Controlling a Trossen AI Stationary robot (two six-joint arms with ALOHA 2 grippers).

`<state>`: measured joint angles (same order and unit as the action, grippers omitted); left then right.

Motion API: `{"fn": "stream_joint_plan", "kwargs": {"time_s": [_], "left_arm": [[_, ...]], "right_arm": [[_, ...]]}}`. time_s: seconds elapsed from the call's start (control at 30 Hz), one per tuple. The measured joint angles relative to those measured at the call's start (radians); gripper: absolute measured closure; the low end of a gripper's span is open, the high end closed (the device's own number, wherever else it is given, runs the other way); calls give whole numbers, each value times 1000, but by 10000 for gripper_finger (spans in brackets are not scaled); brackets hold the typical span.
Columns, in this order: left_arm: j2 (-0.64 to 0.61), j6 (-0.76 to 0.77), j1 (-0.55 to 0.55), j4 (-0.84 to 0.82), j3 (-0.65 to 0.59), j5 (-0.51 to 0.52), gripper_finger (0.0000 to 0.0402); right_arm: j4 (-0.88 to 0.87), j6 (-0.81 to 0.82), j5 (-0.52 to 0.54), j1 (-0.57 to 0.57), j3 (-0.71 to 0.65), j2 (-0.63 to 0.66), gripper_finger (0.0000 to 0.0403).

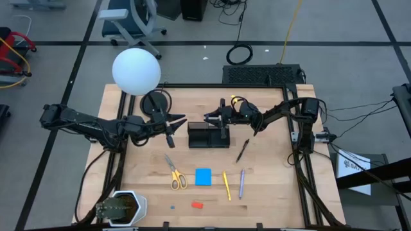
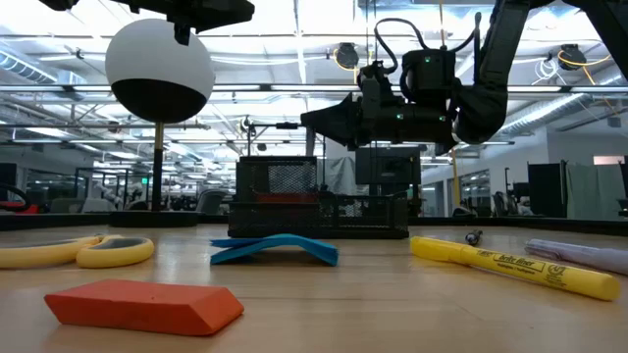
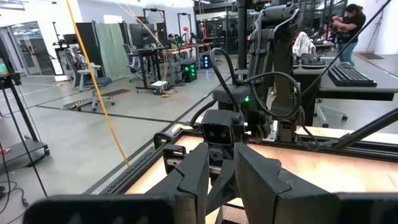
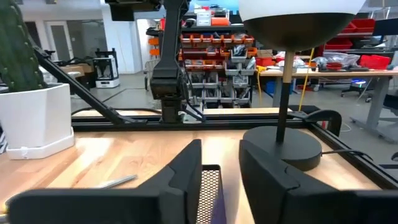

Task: Pick and place office supplies into organizer
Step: Put the violet marker pen into the desk organizer, then put the black pen into the desk organizer

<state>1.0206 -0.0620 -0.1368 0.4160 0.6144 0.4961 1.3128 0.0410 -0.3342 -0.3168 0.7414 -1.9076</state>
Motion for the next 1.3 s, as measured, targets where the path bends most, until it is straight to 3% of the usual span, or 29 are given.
{"fn": "stream_joint_plan", "kwargs": {"time_s": [0.2, 0.47, 0.77, 1.3], "left_arm": [[0, 0, 0, 0, 0, 0, 319], [0, 0, 0, 0, 0, 0, 319], [0, -1, 0, -2, 0, 0, 319], [0, -5, 0, -10, 0, 0, 319]], "right_arm": [[0, -1, 0, 0, 0, 0, 281], [0, -34, -2, 0, 0, 9, 292], [-46, -34, -10, 5, 0, 102, 296], [-718, -289, -9, 5, -1, 513, 298]]}}
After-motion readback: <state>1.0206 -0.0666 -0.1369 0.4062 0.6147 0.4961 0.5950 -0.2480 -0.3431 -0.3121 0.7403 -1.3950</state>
